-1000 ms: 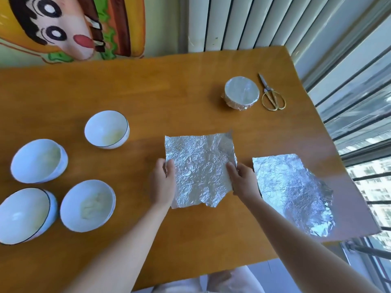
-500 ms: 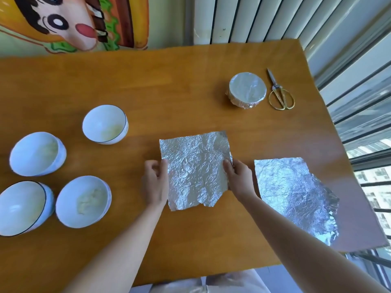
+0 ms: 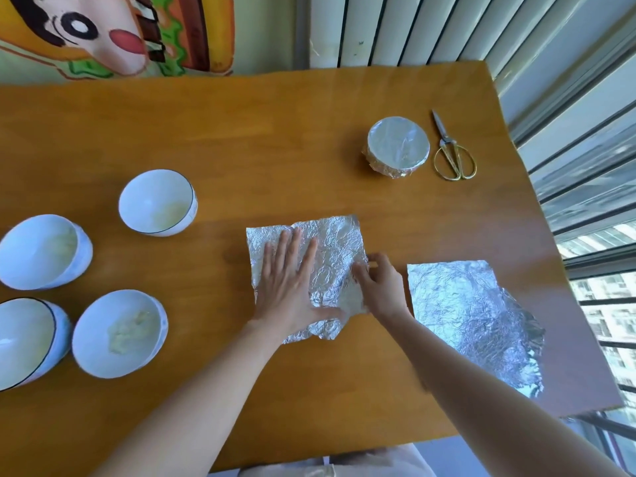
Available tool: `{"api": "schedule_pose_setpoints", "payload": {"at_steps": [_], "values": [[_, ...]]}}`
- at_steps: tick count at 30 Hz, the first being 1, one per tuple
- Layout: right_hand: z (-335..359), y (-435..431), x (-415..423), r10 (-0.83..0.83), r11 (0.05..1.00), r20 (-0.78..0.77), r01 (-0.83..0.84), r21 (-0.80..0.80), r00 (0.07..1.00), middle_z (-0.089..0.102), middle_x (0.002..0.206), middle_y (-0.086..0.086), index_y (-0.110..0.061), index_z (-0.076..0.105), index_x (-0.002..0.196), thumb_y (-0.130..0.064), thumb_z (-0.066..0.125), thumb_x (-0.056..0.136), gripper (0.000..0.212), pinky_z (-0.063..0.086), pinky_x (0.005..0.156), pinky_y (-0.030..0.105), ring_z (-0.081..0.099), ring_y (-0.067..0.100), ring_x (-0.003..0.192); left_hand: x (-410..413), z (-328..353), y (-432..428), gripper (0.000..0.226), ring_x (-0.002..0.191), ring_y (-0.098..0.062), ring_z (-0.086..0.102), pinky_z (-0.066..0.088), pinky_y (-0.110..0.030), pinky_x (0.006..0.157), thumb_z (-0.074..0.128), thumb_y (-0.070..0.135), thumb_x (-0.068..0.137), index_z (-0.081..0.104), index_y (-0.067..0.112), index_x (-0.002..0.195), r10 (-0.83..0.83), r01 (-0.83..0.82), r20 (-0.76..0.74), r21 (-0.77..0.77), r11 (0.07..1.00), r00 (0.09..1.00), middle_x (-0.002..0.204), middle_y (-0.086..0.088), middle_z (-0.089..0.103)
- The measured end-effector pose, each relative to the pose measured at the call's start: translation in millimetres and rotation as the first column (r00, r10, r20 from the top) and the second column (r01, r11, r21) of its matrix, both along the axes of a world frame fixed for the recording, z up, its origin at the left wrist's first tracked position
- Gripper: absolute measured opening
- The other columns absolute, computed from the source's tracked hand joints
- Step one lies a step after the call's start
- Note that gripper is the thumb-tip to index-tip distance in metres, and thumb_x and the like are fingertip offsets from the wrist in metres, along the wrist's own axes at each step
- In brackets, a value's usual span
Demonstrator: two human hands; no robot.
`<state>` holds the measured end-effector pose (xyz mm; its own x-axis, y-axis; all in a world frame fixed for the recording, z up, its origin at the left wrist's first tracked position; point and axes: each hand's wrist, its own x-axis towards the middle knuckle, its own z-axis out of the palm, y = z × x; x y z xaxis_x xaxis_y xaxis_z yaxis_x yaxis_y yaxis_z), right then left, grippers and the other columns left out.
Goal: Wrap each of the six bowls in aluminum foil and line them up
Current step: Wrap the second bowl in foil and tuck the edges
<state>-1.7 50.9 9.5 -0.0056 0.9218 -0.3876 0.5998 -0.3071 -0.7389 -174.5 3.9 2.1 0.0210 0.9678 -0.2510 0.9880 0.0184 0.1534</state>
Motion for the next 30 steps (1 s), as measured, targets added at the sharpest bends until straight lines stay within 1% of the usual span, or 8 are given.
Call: {"api": "schedule_pose_setpoints", "payload": {"at_steps": [2,4,6,10,14,19,25,30], "values": [[3,1,2,0.049,0.975,0.069,-0.062,0.213,0.996,0.061,0.097,0.000,-0.010,0.049,0.126,-0.021,0.062,0.094,0.036,0.049,0.079,0.037,0.059,0.021,0.088,1,-2,0,0.141,0.151,-0.031,-0.020,-0.006,-0.054,0.122,0.030,0.102,0.051,-0.007,0.017,0.158,-0.009,0.010,-0.023,0.012,1.000,1.000,0.164,-0.014,-0.017],[11,4,0,0.144,0.859,0.136,-0.192,0.474,0.980,0.056,0.120,0.007,-0.005,0.047,0.133,-0.014,0.062,0.090,0.047,0.041,0.093,0.029,0.054,0.024,0.110,0,-2,1,0.140,0.151,-0.032,-0.019,-0.003,-0.055,0.122,0.032,0.100,0.053,-0.005,0.016,0.159,-0.010,0.010,-0.014,0.031,0.999,1.000,0.164,-0.017,-0.014],[15,8,-6,0.302,0.749,0.225,-0.376,0.545,0.926,0.048,0.141,0.008,-0.006,0.044,0.140,-0.016,0.060,0.089,0.055,0.035,0.102,0.031,0.046,0.024,0.128,-2,-1,2,0.138,0.151,-0.033,-0.017,0.000,-0.055,0.122,0.034,0.099,0.055,-0.002,0.015,0.159,-0.009,0.008,0.022,0.056,0.998,1.000,0.164,-0.019,-0.012],[9,14,-18,0.554,0.652,0.389,-0.674,0.347,0.736,0.019,0.164,0.004,-0.012,0.024,0.155,-0.041,0.038,0.096,0.068,0.015,0.116,0.030,0.015,0.019,0.151,-9,3,2,0.141,0.152,-0.031,-0.015,0.000,-0.053,0.123,0.022,0.103,0.053,-0.001,0.011,0.159,0.008,-0.009,0.030,0.045,0.999,1.000,0.164,-0.018,-0.012],[-4,22,-25,0.633,0.633,0.425,-0.749,0.197,0.647,0.001,0.166,0.000,-0.014,0.007,0.158,-0.057,0.014,0.095,0.077,-0.005,0.119,0.027,-0.006,0.013,0.152,-17,3,7,0.147,0.151,-0.028,-0.019,-0.003,-0.049,0.124,0.012,0.106,0.049,-0.006,0.008,0.157,0.052,-0.053,0.038,0.010,0.999,0.998,0.164,-0.015,-0.016],[-10,26,-28,0.651,0.627,0.417,-0.759,0.175,0.634,0.002,0.166,0.001,-0.015,0.004,0.158,-0.057,0.011,0.095,0.076,-0.011,0.116,0.020,-0.004,0.014,0.152,-23,-2,8,0.146,0.153,-0.028,-0.011,0.005,-0.051,0.124,0.030,0.103,0.052,-0.007,0.009,0.157,0.071,-0.071,0.056,0.004,0.997,0.996,0.165,-0.015,-0.009],[-19,23,-23,0.649,0.653,0.393,-0.742,0.150,0.651,0.029,0.158,0.006,-0.020,0.002,0.158,-0.058,0.016,0.098,0.072,0.013,0.119,0.034,0.017,0.023,0.149,-19,0,8,0.147,0.144,-0.033,0.028,0.017,-0.050,0.122,0.034,0.104,0.051,0.010,0.004,0.157,0.095,-0.096,0.039,0.040,0.995,0.995,0.160,-0.017,0.023],[-17,25,-21,0.668,0.665,0.335,-0.735,0.132,0.665,0.032,0.155,0.008,-0.023,0.001,0.158,-0.062,0.018,0.096,0.076,0.013,0.117,0.034,0.021,0.023,0.147,-20,0,8,0.150,0.146,-0.033,0.026,0.014,-0.049,0.123,0.033,0.105,0.049,0.004,0.004,0.157,0.098,-0.100,0.038,0.029,0.995,0.994,0.160,-0.017,0.021]]}}
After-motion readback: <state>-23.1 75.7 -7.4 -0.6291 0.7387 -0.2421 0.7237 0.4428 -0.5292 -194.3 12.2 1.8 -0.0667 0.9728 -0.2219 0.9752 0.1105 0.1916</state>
